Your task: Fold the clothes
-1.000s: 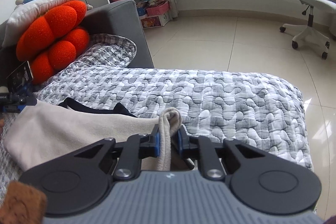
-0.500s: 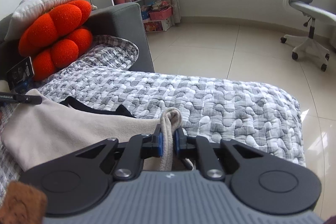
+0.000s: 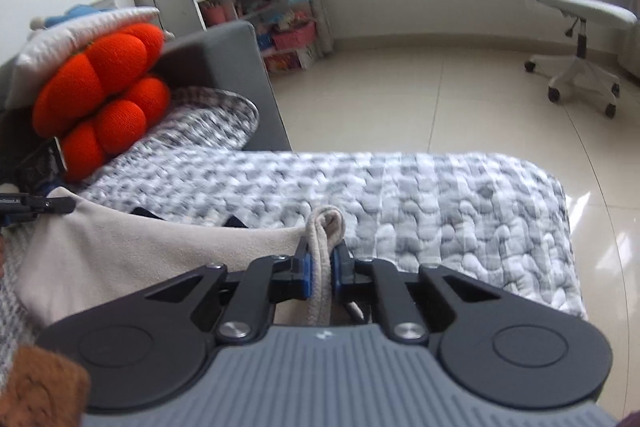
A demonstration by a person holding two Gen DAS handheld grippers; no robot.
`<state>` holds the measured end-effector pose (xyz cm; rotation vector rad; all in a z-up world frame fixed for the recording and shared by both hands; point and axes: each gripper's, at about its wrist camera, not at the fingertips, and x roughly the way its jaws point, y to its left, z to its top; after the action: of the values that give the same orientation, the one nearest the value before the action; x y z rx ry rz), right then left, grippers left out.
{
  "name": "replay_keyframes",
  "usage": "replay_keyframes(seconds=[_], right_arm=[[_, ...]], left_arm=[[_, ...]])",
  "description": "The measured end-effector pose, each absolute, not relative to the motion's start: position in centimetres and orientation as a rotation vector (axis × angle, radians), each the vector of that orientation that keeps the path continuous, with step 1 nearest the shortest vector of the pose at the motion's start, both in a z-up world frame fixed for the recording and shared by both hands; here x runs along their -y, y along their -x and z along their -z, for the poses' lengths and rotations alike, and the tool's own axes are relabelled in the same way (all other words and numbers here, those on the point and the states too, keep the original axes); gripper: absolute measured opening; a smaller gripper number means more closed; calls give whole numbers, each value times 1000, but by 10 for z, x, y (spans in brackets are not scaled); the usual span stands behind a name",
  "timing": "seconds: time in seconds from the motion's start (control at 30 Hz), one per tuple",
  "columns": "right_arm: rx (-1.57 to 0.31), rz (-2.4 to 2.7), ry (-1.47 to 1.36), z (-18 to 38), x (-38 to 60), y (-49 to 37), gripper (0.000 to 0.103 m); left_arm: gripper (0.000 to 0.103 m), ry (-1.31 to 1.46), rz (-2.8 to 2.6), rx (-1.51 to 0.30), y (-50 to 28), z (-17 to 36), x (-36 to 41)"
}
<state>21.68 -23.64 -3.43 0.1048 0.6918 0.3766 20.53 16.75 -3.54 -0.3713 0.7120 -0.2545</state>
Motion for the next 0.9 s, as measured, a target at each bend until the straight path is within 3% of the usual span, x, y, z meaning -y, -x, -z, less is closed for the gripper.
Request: replay_keyframes(seconds=[0.17, 0.27, 0.33, 0.37, 0.4, 0.6, 0.63, 0.67, 0.7, 0.9], right_arm=[[-713, -380, -115, 37, 240, -217, 12], [-726, -383, -121, 39, 242, -218, 18], [-734, -384, -125, 40, 243, -218, 28], [-738, -385, -127, 40, 244, -218, 35], [-743, -386, -129, 41, 245, -218, 35], [-761, -390, -132, 44, 248, -218, 35], [-762, -391, -128, 45, 247, -219, 30], [-763, -392, -124, 46, 246, -219, 15], [-760, -392, -118, 45, 245, -219, 13], [-689, -420, -164, 26, 250, -209, 12]], left_arm=[[15, 352, 223, -758, -214, 50, -165], [16, 359, 217, -777, -216, 54, -166], [21, 373, 212, -790, -216, 55, -168], [27, 388, 205, -798, -217, 56, -169], [36, 407, 204, -801, -217, 56, -171], [37, 474, 224, -797, -218, 61, -174], [36, 467, 226, -795, -218, 61, -173], [30, 453, 228, -790, -217, 60, -170], [19, 438, 229, -783, -216, 58, -168], [14, 443, 250, -711, -209, 42, -171]])
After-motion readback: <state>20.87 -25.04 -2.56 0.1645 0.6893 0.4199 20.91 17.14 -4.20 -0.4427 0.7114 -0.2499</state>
